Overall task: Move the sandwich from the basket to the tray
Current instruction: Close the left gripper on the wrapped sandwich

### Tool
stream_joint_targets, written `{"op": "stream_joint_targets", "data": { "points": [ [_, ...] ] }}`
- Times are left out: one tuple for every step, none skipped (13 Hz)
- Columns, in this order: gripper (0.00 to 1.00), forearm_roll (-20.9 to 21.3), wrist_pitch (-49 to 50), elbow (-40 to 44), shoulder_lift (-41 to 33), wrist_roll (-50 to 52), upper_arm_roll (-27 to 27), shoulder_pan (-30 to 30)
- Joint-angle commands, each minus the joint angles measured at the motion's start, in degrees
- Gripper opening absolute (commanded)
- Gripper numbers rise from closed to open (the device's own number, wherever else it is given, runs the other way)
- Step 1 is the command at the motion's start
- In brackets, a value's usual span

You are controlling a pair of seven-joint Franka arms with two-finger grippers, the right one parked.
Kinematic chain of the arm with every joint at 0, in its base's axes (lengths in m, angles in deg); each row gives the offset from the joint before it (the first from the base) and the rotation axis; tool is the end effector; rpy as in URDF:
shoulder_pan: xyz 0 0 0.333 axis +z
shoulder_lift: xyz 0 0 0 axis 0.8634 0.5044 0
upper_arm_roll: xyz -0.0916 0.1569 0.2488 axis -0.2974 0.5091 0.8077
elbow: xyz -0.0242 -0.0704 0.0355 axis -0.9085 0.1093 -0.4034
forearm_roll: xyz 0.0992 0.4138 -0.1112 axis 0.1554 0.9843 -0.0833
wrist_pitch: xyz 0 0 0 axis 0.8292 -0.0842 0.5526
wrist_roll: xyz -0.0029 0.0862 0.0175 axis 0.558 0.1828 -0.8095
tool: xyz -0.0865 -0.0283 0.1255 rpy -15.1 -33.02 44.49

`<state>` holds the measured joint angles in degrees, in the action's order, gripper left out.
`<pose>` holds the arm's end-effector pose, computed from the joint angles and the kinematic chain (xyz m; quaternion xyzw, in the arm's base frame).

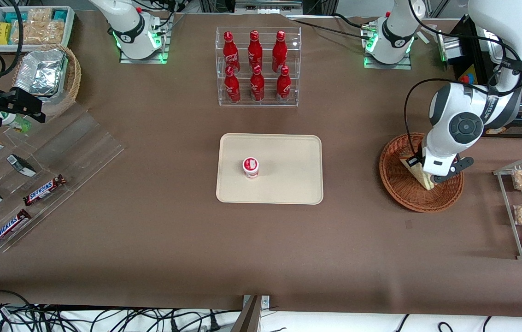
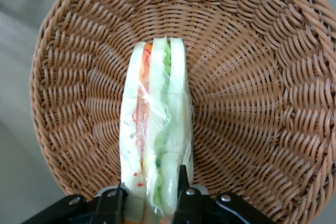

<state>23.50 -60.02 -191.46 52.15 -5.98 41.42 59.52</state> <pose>0.5657 -0.0054 0.1601 -0.9579 -0.2628 0.0480 0.1056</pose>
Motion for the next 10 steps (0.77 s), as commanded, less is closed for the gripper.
{"op": "stream_joint_targets", "data": {
  "points": [
    [0.29,1.85,-0.45,-0.62,-0.91,1.45,-0.53,0.45],
    [0.29,1.85,-0.37,-0.36,-0.91,1.45,-0.53,0.45],
    [0.29,1.85,-0.11,-0.27,-0.99,1.45,-0.62,0.45],
    [0.29,1.85,0.33,0.08,-1.17,1.36,-0.79,0.37],
    [0.29,1.85,0.51,0.34,-1.61,0.49,-0.97,0.37],
    [0.29,1.85,1.47,0.78,-1.96,0.22,-1.14,0.02],
    [0.29,1.93,3.74,2.61,-2.31,-0.83,-1.14,-0.25],
    [0.29,2.02,7.16,4.72,-2.49,-2.93,-1.32,-0.42],
    [0.29,2.02,10.93,7.44,-2.49,-4.08,-2.19,-0.43],
    [0.29,2.02,14.63,10.07,-2.49,-5.05,-2.89,-0.43]
  ]
}}
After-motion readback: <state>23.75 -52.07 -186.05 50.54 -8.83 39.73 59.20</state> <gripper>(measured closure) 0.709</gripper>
